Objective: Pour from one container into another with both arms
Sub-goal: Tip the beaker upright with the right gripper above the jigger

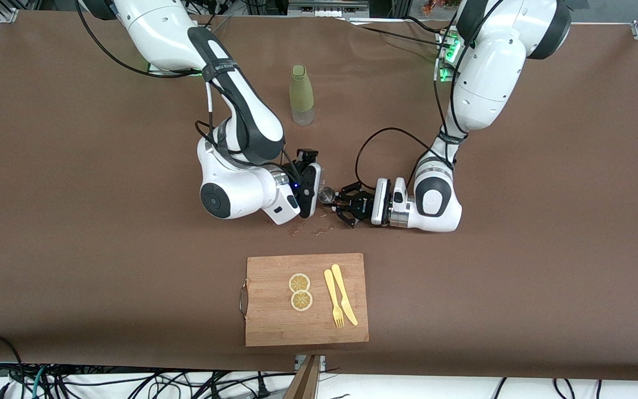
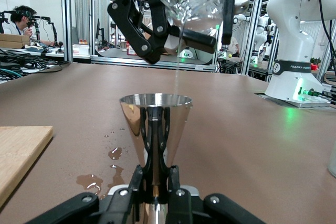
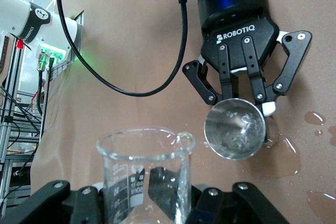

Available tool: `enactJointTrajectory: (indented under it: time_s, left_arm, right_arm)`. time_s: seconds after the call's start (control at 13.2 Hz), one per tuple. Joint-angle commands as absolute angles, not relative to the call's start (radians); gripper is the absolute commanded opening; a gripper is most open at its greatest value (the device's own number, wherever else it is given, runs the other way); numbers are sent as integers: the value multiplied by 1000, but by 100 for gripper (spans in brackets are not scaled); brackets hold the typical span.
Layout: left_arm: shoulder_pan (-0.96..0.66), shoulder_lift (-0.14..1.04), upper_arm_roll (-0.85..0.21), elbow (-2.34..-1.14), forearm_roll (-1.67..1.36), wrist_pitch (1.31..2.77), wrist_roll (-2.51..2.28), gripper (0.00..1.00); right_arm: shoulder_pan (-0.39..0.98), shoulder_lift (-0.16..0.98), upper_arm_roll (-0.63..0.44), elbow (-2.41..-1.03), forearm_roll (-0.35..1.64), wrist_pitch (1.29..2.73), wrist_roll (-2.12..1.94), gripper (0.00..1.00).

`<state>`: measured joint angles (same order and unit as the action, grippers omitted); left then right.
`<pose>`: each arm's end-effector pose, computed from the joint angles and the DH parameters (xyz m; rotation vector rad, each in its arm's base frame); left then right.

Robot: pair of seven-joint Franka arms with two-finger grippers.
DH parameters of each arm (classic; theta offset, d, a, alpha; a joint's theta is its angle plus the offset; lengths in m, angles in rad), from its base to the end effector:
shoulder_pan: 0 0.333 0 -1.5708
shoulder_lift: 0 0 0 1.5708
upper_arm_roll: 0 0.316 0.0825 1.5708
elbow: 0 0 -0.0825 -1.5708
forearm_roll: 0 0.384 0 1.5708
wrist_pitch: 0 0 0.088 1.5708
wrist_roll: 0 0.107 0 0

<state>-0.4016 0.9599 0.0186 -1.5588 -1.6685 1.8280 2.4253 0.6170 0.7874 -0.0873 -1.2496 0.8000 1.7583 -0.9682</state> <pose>0.5893 -0.3263 0.0952 1.2505 -1.3491 0.9568 0.5876 0.4367 0.2931 -1.9522 -1.4038 0.1309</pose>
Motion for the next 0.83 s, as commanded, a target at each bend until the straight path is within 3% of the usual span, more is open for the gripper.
enactJointTrajectory:
  time_s: [0.0,0.76]
  left_arm:
    - [-407,959,17,-1543,-1661,1838,2422,0]
    - [-407,959,17,-1543,-1658,1838,2422,0]
  right_arm:
    - [621,793,-81,-1230,784,1766,-927,9]
    - [632,790,-81,-1229,784,1766,-900,9]
